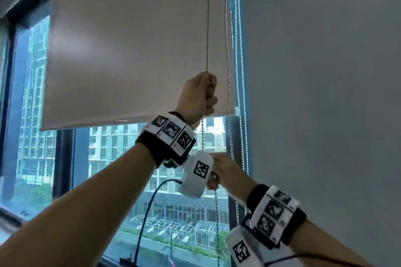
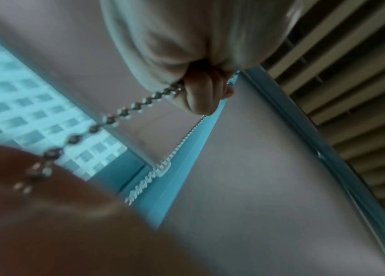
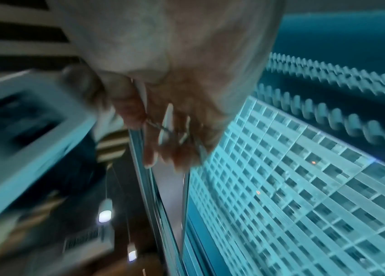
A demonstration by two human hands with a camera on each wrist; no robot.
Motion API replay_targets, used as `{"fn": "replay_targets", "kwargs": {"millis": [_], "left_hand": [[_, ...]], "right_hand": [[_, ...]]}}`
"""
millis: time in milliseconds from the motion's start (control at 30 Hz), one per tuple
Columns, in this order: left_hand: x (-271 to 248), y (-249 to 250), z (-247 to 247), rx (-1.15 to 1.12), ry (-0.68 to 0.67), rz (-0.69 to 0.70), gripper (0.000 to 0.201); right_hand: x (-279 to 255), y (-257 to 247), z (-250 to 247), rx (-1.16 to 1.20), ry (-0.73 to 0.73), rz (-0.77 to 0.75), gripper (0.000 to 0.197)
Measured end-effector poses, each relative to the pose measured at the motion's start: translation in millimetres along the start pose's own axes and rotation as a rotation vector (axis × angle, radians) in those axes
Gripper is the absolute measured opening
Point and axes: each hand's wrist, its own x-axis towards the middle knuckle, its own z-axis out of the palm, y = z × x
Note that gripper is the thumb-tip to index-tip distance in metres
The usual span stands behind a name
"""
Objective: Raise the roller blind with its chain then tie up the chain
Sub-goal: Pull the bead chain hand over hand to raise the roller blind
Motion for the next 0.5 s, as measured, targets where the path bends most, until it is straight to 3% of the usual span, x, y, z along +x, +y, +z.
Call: {"fn": "replay_targets", "kwargs": {"millis": [67,133,200,267,300,433,500], "left_hand": [[-11.7,-7.8,4.0,-0.018,-0.024,0.017,0.032],[-23.1,-17.3,11.1,-0.022,-0.021,0.013,0.032],[-37.0,-31.7,19.1,0.019,-0.002,-0.011,0.029],[-52.9,-54.5,21.5,0.001,-0.049,-0.037,0.030],[-60.6,-64.6,20.1,-0.001,-0.099,-0.058,0.030],[-68.5,-70.7,-0.9,0.008,-0.293,-0.191,0.020],[-54.7,-58.6,-16.2,-0.021,-0.264,-0.171,0.024]], "right_hand": [[12.2,-18.7,-15.8,0.160,0.026,0.027,0.023],[30.6,-48.5,-36.4,0.324,0.078,-0.066,0.028],[48.7,-87.6,-48.9,0.391,0.124,-0.164,0.040],[66.2,-117.2,-50.8,0.412,0.194,-0.186,0.033],[71.6,-125.8,-49.3,0.403,0.240,-0.194,0.027],[68.9,-114.5,-32.2,0.175,0.380,-0.282,0.037],[57.7,-99.5,-20.9,0.149,0.340,-0.279,0.038]]}}
